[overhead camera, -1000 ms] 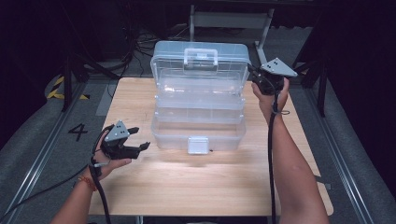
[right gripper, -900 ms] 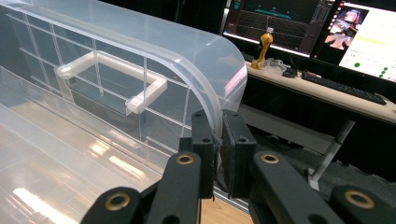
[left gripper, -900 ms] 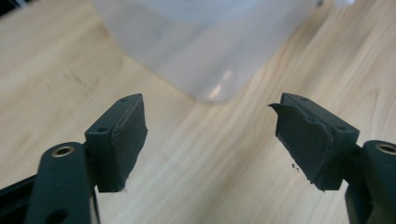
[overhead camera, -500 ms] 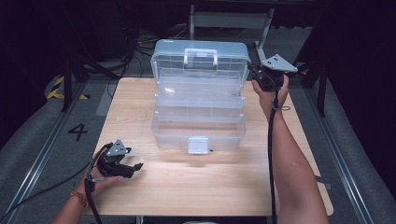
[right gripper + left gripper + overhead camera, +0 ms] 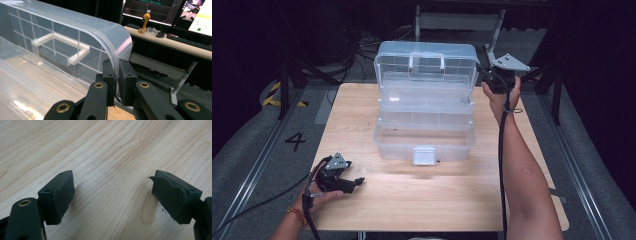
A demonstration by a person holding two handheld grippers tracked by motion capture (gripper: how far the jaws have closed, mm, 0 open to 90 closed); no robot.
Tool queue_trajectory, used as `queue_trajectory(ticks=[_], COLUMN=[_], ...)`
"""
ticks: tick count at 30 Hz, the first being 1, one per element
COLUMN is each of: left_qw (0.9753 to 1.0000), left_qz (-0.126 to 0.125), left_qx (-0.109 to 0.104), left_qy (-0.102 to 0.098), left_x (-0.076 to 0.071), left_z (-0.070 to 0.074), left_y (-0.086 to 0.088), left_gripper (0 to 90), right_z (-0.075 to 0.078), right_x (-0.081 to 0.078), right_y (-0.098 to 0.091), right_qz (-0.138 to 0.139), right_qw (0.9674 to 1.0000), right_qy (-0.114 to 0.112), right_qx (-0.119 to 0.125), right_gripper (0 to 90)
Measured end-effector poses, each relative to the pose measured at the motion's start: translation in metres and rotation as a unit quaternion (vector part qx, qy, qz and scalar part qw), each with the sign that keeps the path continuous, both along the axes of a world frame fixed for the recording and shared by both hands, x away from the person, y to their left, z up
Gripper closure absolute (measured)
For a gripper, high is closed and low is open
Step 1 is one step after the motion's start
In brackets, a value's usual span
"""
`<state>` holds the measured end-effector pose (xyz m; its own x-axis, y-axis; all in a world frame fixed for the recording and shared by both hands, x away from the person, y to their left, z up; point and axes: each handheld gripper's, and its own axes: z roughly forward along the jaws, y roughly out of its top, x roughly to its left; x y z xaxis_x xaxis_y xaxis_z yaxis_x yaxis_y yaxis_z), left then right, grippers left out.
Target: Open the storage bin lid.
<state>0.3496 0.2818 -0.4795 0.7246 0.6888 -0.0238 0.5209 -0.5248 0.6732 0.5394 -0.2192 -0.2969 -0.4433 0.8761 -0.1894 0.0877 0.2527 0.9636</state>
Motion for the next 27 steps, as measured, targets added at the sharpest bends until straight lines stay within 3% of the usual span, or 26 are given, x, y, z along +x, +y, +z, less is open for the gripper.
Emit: queue_trajectory(ticks=[27], left_qw=[0.9999], left_qz=[0.008], left_qx=[-0.004], left_qy=[-0.009], left_x=[-0.001], left_z=[-0.002], left_y=[0.000], left_gripper=[16.1], right_z=[0.002], right_x=[0.028], right_y=[0.000], right_qz=[-0.001], right_qw=[0.9997], right_qy=[0.022], right_qx=[0.005], right_gripper=[84.8])
